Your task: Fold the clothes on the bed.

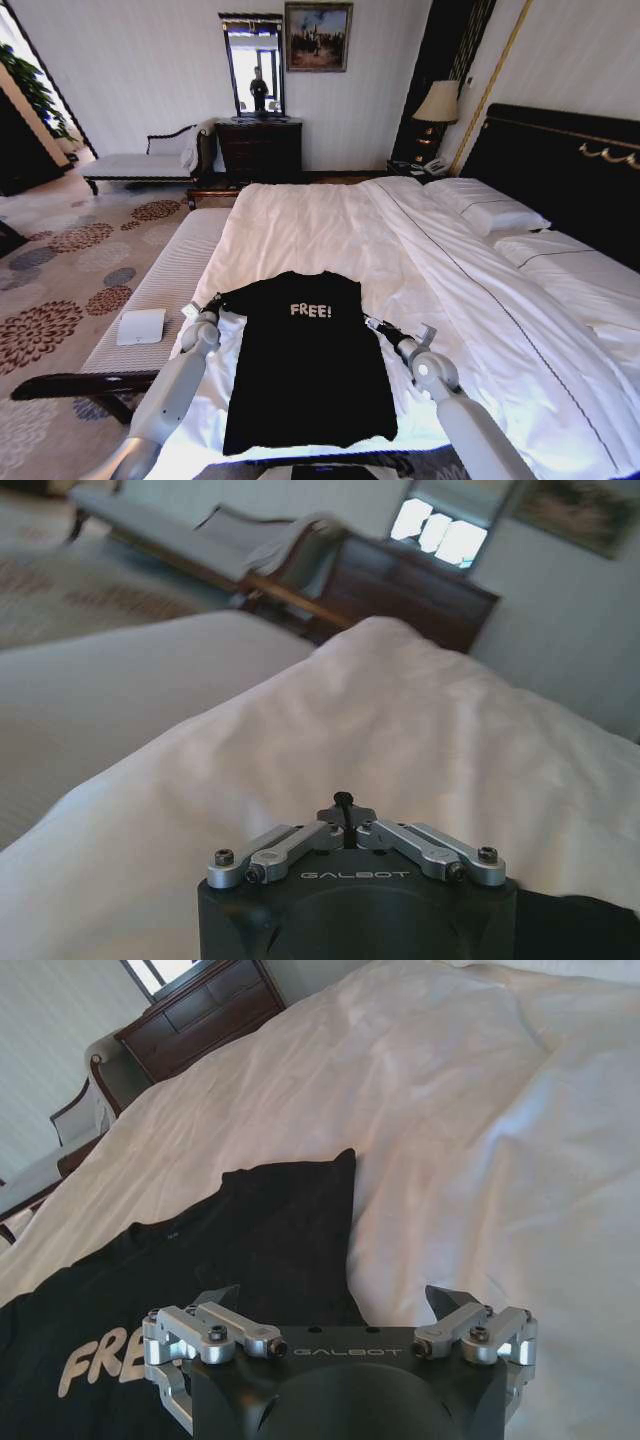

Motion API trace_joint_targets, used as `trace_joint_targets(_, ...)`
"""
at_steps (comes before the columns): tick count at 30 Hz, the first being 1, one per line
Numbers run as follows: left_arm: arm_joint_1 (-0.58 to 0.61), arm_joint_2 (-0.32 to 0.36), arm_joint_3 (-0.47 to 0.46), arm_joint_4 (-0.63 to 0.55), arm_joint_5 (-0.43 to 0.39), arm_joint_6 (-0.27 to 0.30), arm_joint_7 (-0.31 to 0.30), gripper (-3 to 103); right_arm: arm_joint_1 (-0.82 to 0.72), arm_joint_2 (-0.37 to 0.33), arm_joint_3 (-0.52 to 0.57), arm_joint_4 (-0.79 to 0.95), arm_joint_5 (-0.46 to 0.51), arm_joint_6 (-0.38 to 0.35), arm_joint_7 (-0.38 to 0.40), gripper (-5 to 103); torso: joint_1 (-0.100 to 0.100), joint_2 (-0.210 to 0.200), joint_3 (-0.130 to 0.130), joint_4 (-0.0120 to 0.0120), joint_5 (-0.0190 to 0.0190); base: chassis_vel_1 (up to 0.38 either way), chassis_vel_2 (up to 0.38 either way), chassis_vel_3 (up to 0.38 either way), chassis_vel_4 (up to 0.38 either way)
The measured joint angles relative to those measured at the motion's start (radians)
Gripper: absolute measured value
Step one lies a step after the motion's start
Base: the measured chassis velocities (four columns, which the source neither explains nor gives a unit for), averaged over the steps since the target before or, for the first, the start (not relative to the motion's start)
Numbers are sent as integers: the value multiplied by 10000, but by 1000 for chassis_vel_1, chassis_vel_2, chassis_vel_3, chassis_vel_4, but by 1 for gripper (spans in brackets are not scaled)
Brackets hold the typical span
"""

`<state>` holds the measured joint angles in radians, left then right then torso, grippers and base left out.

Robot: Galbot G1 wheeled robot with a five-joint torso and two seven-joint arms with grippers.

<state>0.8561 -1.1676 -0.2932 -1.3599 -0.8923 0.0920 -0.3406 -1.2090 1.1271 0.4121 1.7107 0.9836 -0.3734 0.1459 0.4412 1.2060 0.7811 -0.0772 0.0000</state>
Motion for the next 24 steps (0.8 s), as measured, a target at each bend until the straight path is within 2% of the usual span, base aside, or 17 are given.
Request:
trace_joint_targets(4,-73,94,742,-549,703,19,5,1,-25,46,36,51,-2,9,-16,100,1,-1,0,3,1,0,0,0,0)
trace_joint_targets(8,-197,66,1286,-623,1028,91,-4,1,-90,-20,117,63,-2,30,-54,100,0,0,0,2,2,0,0,0,0)
trace_joint_targets(10,-318,-150,1805,-599,1245,136,-99,1,-121,-48,191,103,22,42,-76,100,0,0,0,2,1,0,0,0,0)
trace_joint_targets(17,-630,-555,2631,-450,1372,270,-391,1,-212,-99,313,165,47,50,-111,100,1,-1,0,1,2,0,0,0,0)
trace_joint_targets(19,-930,-898,3126,-242,1422,363,-636,1,-303,-112,410,187,52,68,-168,100,0,-1,0,0,1,0,0,0,0)
trace_joint_targets(24,-1181,-1493,3487,187,1365,516,-993,1,-406,-130,553,202,53,90,-244,100,0,-1,0,0,3,0,0,0,0)
